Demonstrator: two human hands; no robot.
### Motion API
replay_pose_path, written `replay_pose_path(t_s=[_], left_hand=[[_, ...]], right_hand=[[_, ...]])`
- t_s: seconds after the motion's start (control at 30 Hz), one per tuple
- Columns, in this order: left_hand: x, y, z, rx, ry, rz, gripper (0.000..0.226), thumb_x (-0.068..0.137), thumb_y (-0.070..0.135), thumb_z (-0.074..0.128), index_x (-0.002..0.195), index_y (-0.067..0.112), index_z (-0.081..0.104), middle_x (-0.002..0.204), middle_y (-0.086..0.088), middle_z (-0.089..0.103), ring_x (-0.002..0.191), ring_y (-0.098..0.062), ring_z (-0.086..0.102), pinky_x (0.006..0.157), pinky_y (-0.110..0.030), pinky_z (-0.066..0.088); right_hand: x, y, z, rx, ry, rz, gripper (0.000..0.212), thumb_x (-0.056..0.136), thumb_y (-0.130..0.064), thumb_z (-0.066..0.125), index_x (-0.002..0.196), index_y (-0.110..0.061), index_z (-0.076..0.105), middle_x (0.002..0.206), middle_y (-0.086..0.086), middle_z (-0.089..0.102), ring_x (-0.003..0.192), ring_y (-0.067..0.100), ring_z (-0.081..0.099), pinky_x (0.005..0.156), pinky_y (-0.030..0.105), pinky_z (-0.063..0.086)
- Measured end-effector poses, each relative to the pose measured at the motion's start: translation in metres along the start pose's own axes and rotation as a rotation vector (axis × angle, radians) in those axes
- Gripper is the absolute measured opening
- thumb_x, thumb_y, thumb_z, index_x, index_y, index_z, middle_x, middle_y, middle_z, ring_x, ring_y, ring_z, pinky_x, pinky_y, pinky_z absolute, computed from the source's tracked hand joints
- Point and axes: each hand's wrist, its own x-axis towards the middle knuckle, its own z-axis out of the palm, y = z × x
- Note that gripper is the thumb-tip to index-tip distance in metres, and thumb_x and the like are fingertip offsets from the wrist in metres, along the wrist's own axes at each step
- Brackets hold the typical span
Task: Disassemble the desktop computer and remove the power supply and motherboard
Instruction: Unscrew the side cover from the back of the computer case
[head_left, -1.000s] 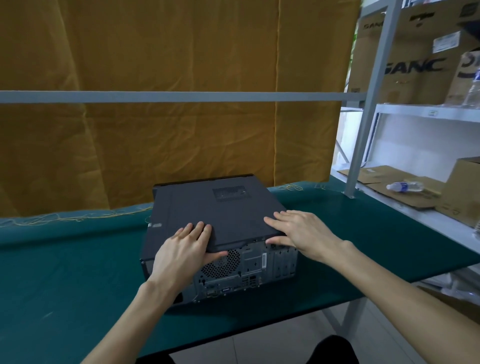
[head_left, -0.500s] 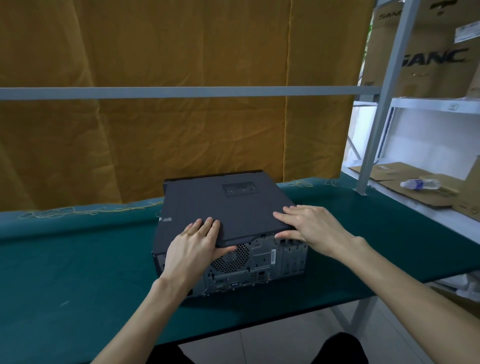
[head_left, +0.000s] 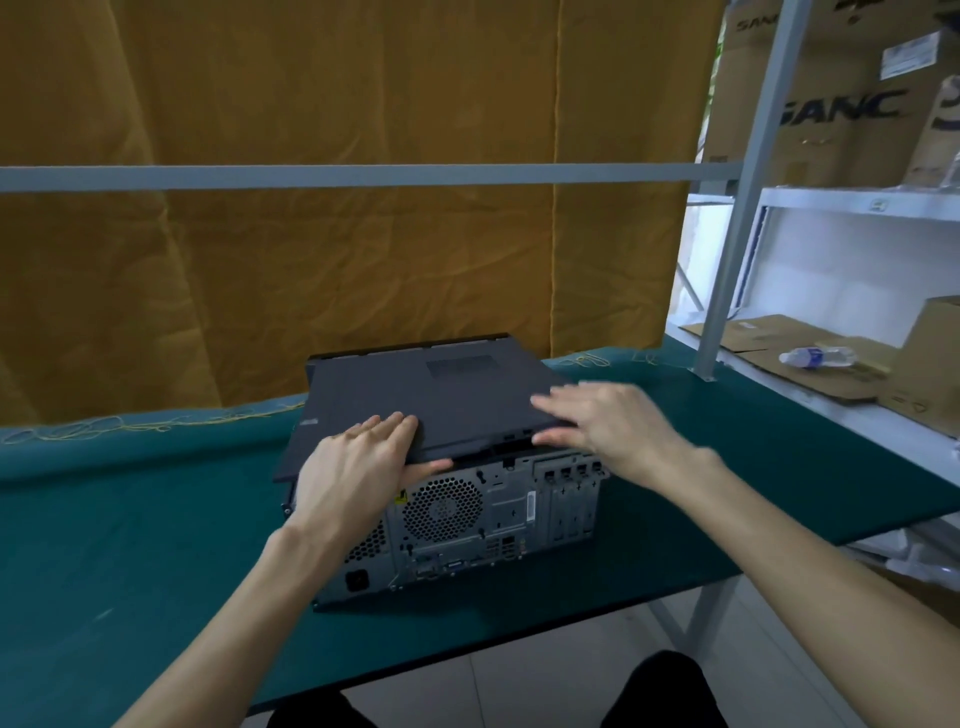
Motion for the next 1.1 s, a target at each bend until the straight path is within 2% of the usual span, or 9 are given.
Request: replay_pose_path(t_s=[0.1, 0.23, 0.37, 0.5, 0.6, 0.7, 0.9, 1.0, 1.1], left_hand=[[-0.006, -0.002, -0.006, -0.003, 0.1, 0.005, 0.081, 0.098, 0.073, 0.02, 0.097, 0.01, 0.071, 0.088, -0.004, 0.074, 0.074, -0.024, 0.073, 0.049, -0.035, 0.056], [-0.04, 0.026, 0.011, 0.049, 0.105, 0.056, 0.085, 0.1, 0.067, 0.026, 0.104, -0.001, 0.076, 0.105, -0.017, 0.076, 0.092, -0.033, 0.076, 0.071, -0.042, 0.064], [-0.036, 0.03, -0.001, 0.027, 0.099, 0.042, 0.068, 0.097, 0.061, 0.045, 0.105, 0.001, 0.075, 0.106, -0.015, 0.076, 0.093, -0.031, 0.075, 0.076, -0.039, 0.063], [-0.022, 0.03, -0.02, 0.045, 0.013, 0.058, 0.052, 0.073, 0.019, 0.09, 0.119, 0.008, 0.07, 0.104, -0.009, 0.071, 0.084, -0.027, 0.074, 0.058, -0.035, 0.059], [0.002, 0.025, -0.038, 0.039, 0.058, 0.021, 0.049, 0.066, 0.002, 0.088, 0.112, 0.009, 0.071, 0.093, -0.007, 0.072, 0.071, -0.027, 0.072, 0.042, -0.032, 0.048], [0.03, 0.02, -0.057, -0.017, 0.184, -0.078, 0.028, 0.082, 0.005, 0.079, 0.107, 0.013, 0.069, 0.09, -0.003, 0.072, 0.073, -0.026, 0.07, 0.043, -0.03, 0.041], [0.071, 0.034, -0.077, -0.606, 0.569, -0.361, 0.02, 0.105, 0.024, 0.053, 0.087, 0.019, 0.06, 0.067, 0.011, 0.059, 0.053, -0.009, 0.05, 0.045, -0.028, 0.032], [0.093, 0.058, -0.077, -1.09, 0.622, -0.486, 0.033, 0.105, 0.026, 0.054, 0.075, 0.016, 0.051, 0.059, 0.013, 0.052, 0.051, -0.007, 0.04, 0.048, -0.019, 0.03], [0.116, 0.083, -0.075, -1.433, 0.603, -0.624, 0.019, 0.104, 0.024, 0.056, 0.091, 0.014, 0.066, 0.076, 0.02, 0.066, 0.069, -0.001, 0.06, 0.064, -0.017, 0.047]], right_hand=[[-0.004, 0.004, -0.017, 0.004, 0.082, -0.04, 0.09, 0.081, -0.083, 0.018, 0.141, -0.031, 0.061, 0.138, 0.004, 0.065, 0.13, 0.022, 0.06, 0.102, 0.044, 0.053], [-0.032, -0.008, 0.01, -0.21, -0.093, -0.13, 0.099, 0.081, -0.082, 0.006, 0.148, -0.026, 0.053, 0.138, 0.007, 0.064, 0.125, 0.027, 0.062, 0.098, 0.042, 0.053], [-0.047, -0.006, 0.008, -0.137, 0.117, -0.107, 0.082, 0.093, -0.072, 0.025, 0.124, -0.013, 0.073, 0.112, 0.009, 0.076, 0.102, 0.028, 0.074, 0.087, 0.043, 0.06], [-0.052, -0.006, -0.007, -0.061, 0.269, -0.012, 0.07, 0.094, -0.067, 0.039, 0.118, -0.012, 0.075, 0.114, 0.004, 0.076, 0.108, 0.022, 0.072, 0.104, 0.041, 0.049], [-0.052, -0.011, -0.012, -0.052, 0.628, 0.058, 0.035, 0.094, -0.032, 0.073, 0.115, -0.005, 0.073, 0.113, 0.012, 0.071, 0.108, 0.03, 0.066, 0.1, 0.043, 0.051], [-0.048, -0.023, -0.02, -0.003, 0.899, -0.025, 0.009, 0.093, -0.007, 0.065, 0.101, -0.007, 0.065, 0.098, 0.008, 0.059, 0.093, 0.024, 0.054, 0.085, 0.035, 0.046], [-0.016, -0.039, -0.039, 0.787, 0.174, 0.277, 0.025, 0.098, -0.045, 0.063, 0.117, -0.028, 0.06, 0.093, -0.011, 0.065, 0.077, 0.01, 0.065, 0.066, 0.032, 0.053], [0.007, -0.038, -0.041, 1.287, 0.029, 0.535, 0.064, 0.098, -0.049, 0.063, 0.144, -0.008, 0.047, 0.11, 0.005, 0.063, 0.075, 0.018, 0.074, 0.067, 0.03, 0.06], [0.012, -0.024, -0.042, 1.831, 0.022, 0.745, 0.054, 0.092, -0.04, 0.075, 0.131, -0.007, 0.056, 0.099, 0.019, 0.069, 0.082, 0.032, 0.076, 0.083, 0.042, 0.063]])
